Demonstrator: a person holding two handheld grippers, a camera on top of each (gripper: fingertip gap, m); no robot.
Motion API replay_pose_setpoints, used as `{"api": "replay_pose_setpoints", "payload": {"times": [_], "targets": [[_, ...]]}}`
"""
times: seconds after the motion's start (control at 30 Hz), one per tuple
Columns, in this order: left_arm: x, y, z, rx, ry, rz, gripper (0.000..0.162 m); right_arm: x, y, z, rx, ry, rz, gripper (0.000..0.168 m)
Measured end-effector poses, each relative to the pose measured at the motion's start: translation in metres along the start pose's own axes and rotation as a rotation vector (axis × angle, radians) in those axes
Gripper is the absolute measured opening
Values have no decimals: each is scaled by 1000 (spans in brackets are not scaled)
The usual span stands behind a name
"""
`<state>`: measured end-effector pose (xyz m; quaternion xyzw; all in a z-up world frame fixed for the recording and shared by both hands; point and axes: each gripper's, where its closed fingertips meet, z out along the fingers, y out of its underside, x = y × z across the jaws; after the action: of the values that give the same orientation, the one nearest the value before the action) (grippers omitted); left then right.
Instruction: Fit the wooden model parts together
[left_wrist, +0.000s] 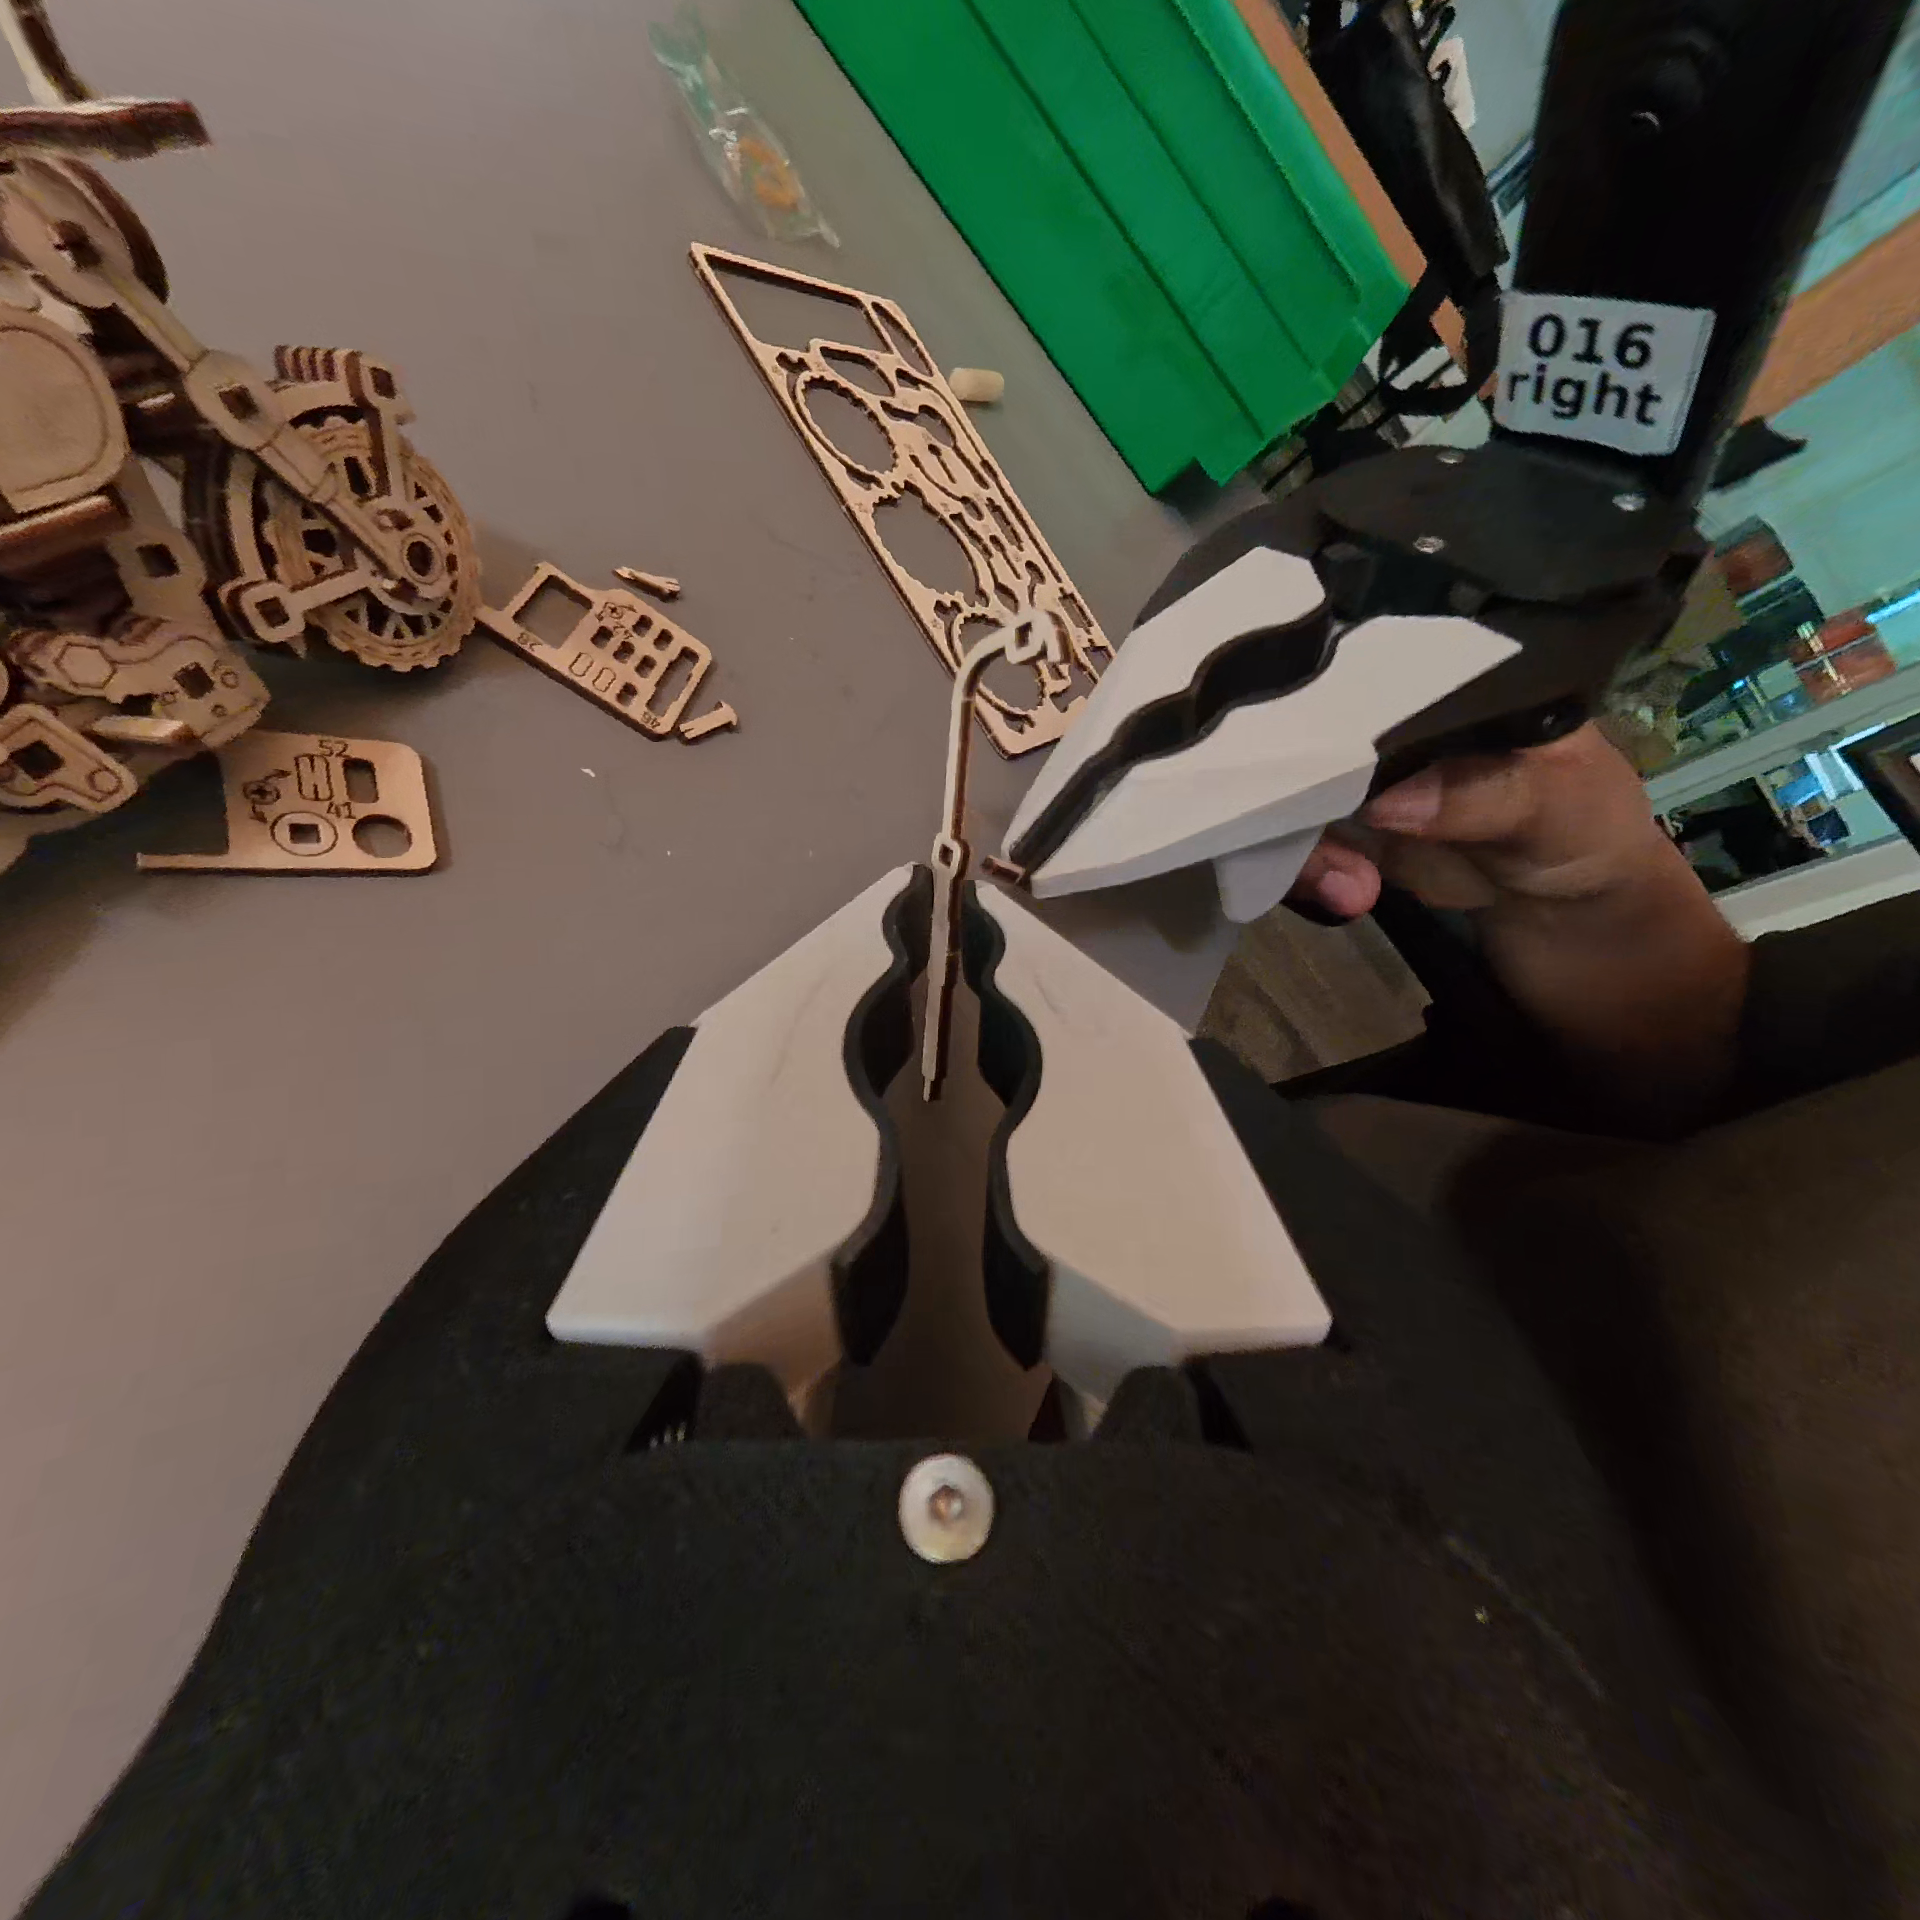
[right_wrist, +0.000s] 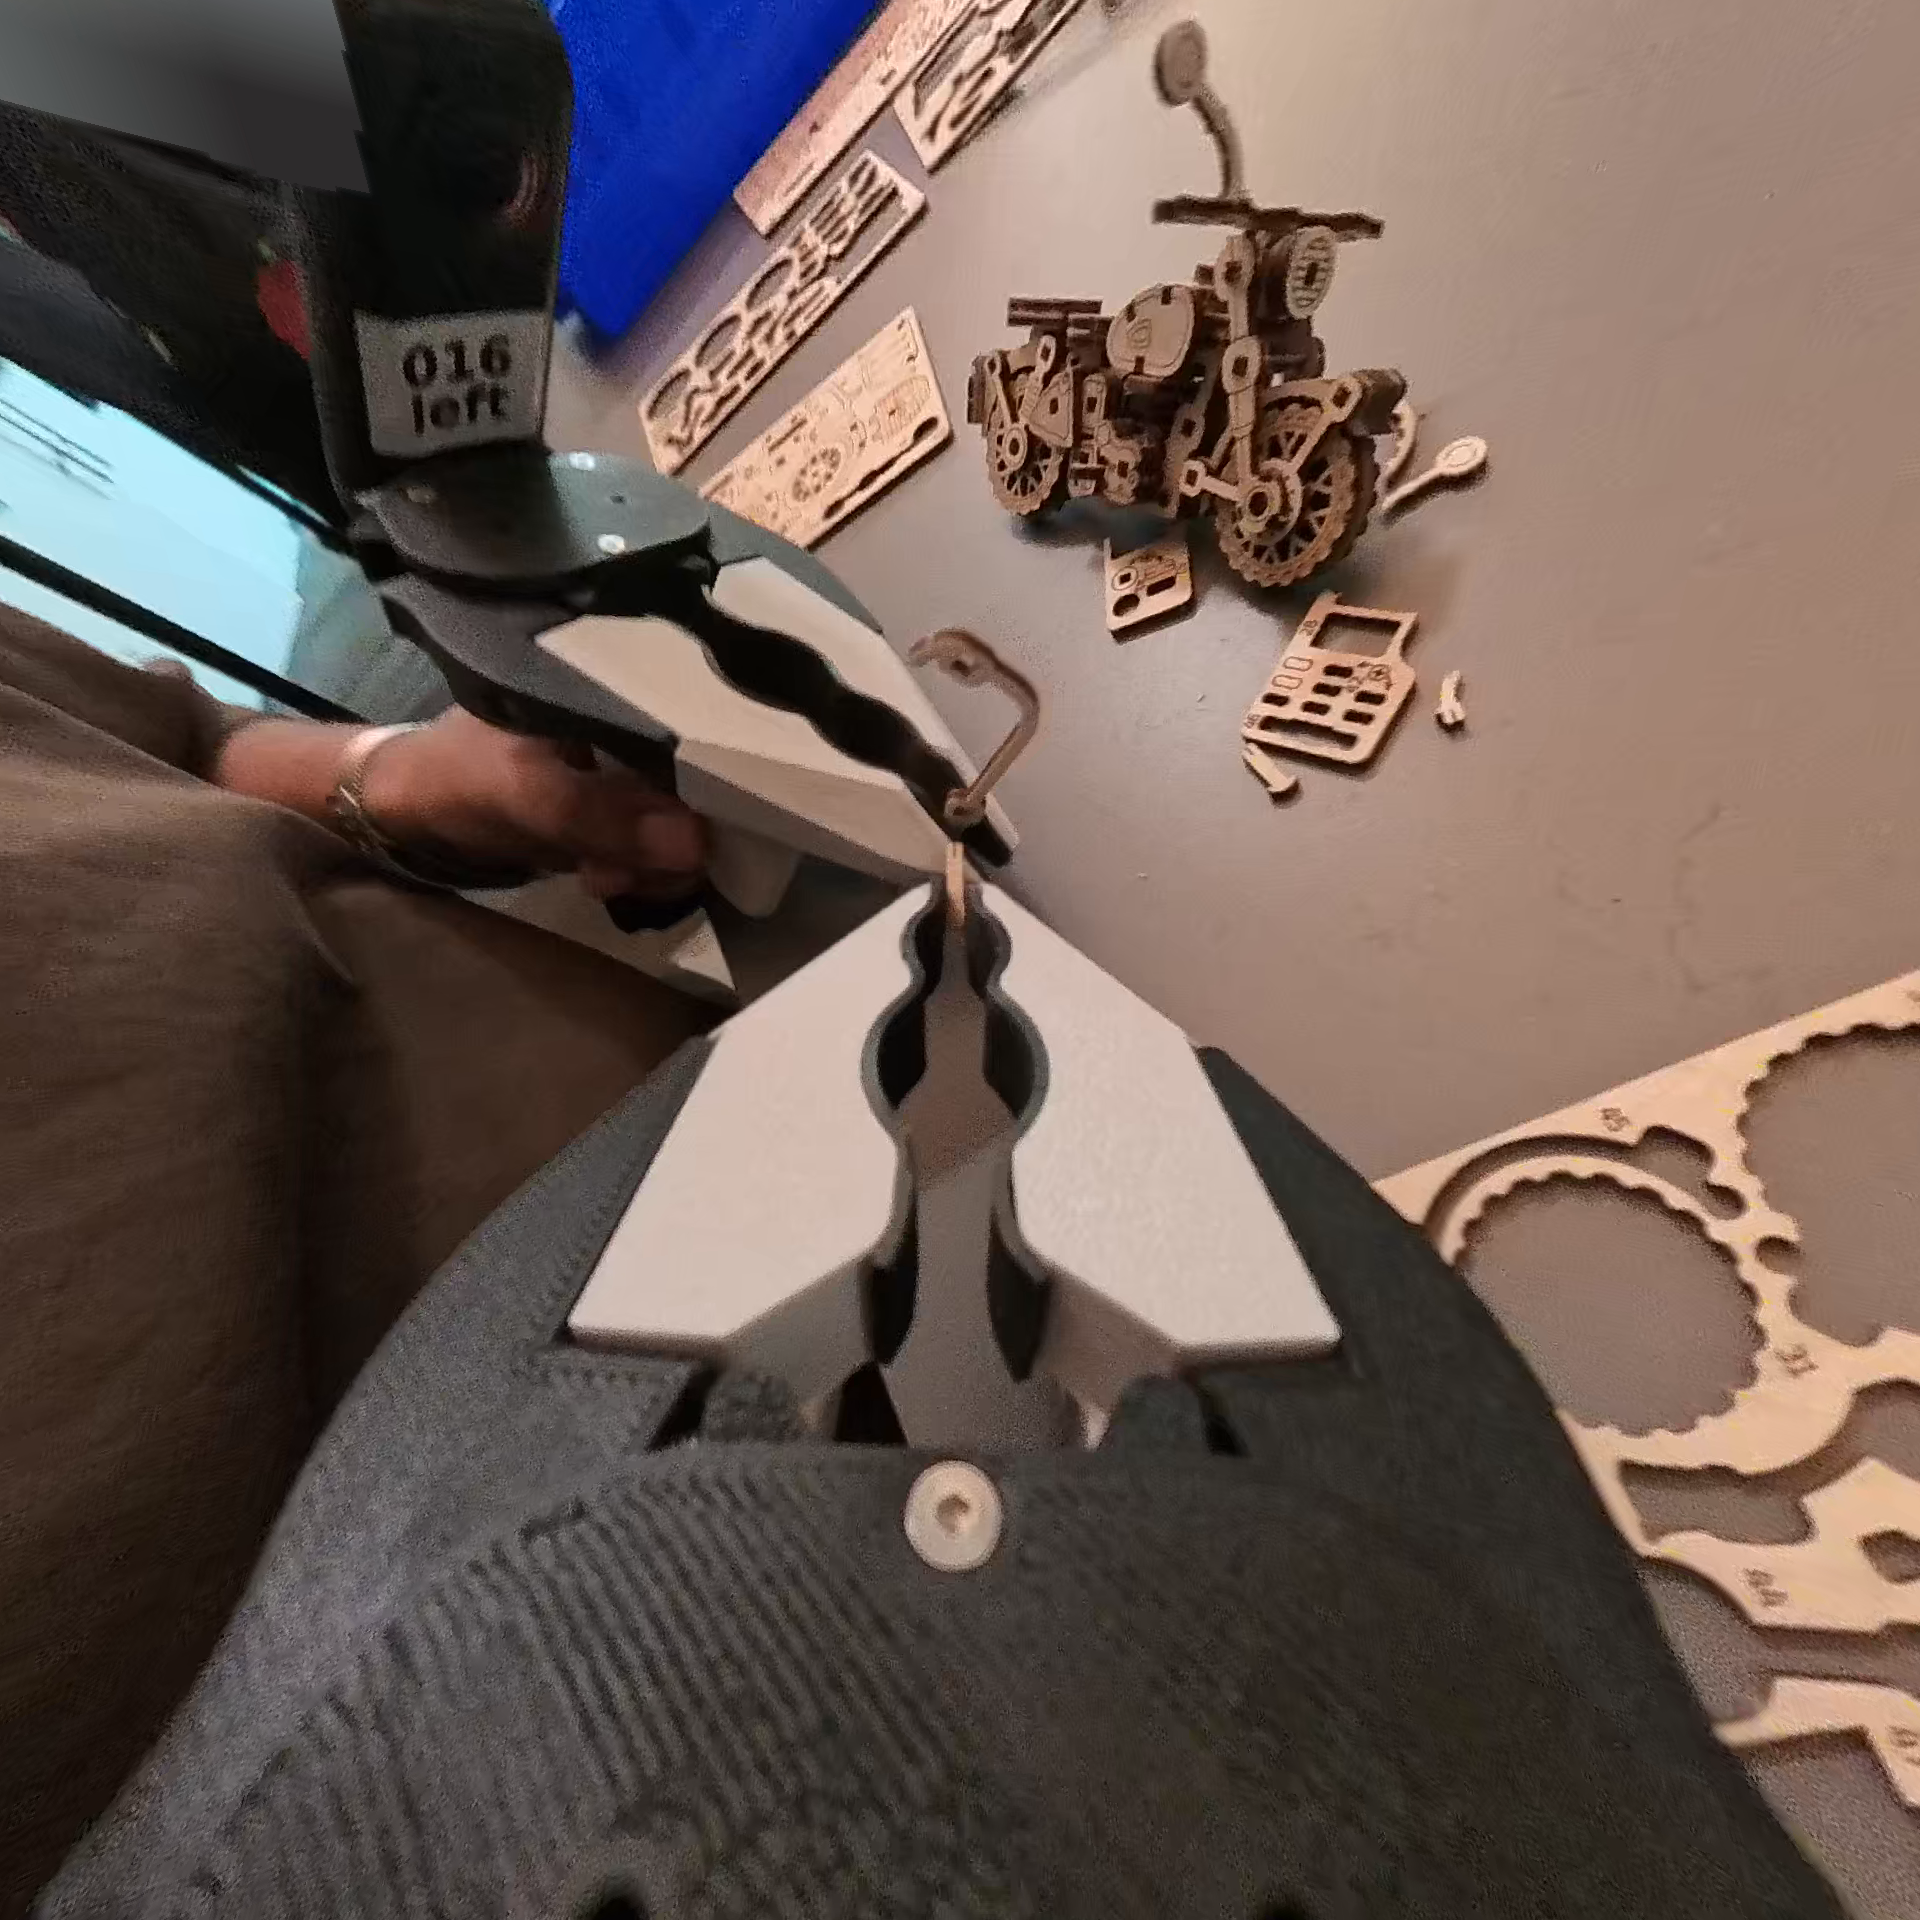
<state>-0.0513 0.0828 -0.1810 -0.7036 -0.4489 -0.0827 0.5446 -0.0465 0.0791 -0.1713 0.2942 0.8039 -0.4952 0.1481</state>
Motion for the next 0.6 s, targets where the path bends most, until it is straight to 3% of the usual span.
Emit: {"api": "replay_pose_setpoints", "payload": {"times": [0.03, 0.37, 0.6], "targets": [[1, 0, 0, -1, 0, 7, 3, 0, -2, -1, 13, -14, 28, 2], [12, 6, 4, -23, -24, 149, 2, -4, 3, -7, 16, -180, 229, 2], [14, 9, 5, -34, -37, 192, 3, -4, 8, -9, -15, -197, 240, 2]]}}
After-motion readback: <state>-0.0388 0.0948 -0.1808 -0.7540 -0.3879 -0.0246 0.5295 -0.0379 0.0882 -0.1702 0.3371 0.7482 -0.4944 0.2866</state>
